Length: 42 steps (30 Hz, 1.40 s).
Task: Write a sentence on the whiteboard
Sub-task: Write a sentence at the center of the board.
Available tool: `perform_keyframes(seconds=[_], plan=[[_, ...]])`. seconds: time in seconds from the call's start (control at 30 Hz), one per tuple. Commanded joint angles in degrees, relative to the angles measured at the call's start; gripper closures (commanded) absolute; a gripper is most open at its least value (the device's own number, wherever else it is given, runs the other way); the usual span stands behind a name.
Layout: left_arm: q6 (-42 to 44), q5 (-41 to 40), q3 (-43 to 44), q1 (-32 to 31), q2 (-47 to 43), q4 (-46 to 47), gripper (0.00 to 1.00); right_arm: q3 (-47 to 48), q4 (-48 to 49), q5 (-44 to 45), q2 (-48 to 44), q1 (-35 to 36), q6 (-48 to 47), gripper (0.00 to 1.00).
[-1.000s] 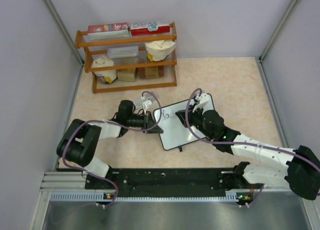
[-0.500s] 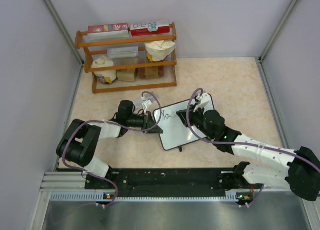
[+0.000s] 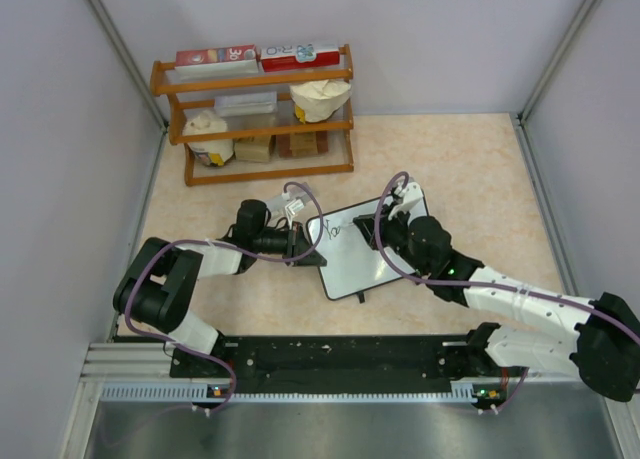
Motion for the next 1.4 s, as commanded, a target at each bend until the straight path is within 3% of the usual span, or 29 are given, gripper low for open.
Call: perform_keyframes(seconds=[0.0, 1.37], plan=[[2.0, 0.4, -0.4, -0.3, -0.2, -0.7, 1.0, 3.0, 3.0, -0.5, 0.4, -0.8, 0.0, 1.0], [2.0, 0.5, -0.5, -0.3, -0.1, -0.7, 1.0, -1.7, -1.6, -2.6, -1.1, -1.3, 0.6, 1.0]])
